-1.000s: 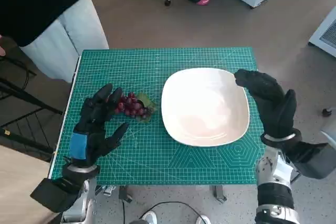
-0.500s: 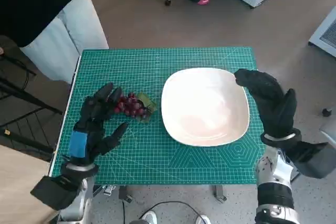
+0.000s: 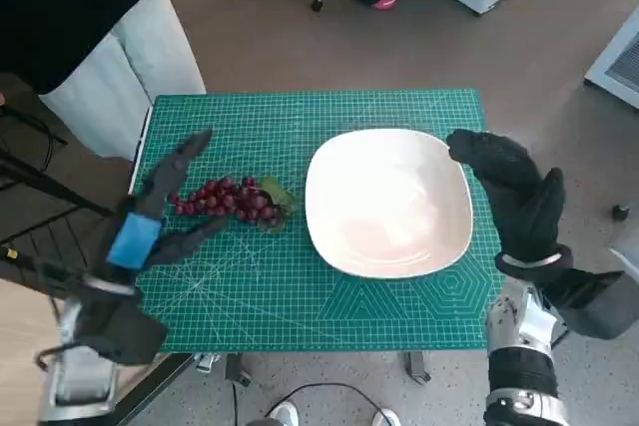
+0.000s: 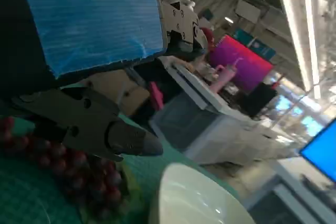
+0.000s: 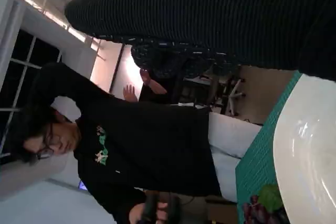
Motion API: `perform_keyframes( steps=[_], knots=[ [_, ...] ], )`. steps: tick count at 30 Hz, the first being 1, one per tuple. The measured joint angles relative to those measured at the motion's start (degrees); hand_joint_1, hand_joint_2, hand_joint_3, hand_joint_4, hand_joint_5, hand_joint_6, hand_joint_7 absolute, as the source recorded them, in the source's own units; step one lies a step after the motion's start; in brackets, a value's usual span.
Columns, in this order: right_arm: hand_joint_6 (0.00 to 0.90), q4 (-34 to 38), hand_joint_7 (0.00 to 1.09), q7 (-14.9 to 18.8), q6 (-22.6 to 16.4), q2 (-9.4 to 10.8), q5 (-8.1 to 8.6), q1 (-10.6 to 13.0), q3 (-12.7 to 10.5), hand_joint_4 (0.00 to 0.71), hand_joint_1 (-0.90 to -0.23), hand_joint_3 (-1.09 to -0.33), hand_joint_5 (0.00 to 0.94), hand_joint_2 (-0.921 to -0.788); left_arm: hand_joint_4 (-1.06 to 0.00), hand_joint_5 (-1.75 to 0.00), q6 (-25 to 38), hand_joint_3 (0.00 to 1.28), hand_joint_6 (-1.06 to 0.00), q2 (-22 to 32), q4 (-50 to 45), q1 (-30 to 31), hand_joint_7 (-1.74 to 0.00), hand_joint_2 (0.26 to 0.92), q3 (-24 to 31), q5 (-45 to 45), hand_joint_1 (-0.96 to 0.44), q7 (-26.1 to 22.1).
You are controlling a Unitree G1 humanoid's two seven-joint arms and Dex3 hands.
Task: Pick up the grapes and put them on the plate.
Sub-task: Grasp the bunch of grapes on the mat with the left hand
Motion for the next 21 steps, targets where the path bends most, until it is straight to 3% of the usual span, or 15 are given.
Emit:
perform_keyframes(
  steps=[9, 21],
  knots=[
    [0.513, -0.19, 0.00, -0.44, -0.11, 0.22, -0.47, 0.01, 0.42, 0.546, -0.389, -0.501, 0.002, -0.921, -0.13, 0.00, 12.93, 0.00, -0.31, 2.21, -2.34, -3.04, -0.02, 0.812, -3.65, 5.18, -0.28, -3.69],
    [0.512, 0.38, 0.00, -0.88, -0.95, 0.26, -0.94, -0.03, 0.44, 0.545, -0.395, -0.506, 0.000, -0.921, -0.11, 0.00, 16.61, 0.00, -0.31, 4.61, 5.32, -10.03, 0.00, 0.799, -9.77, 9.98, -0.32, -4.15]
  ],
)
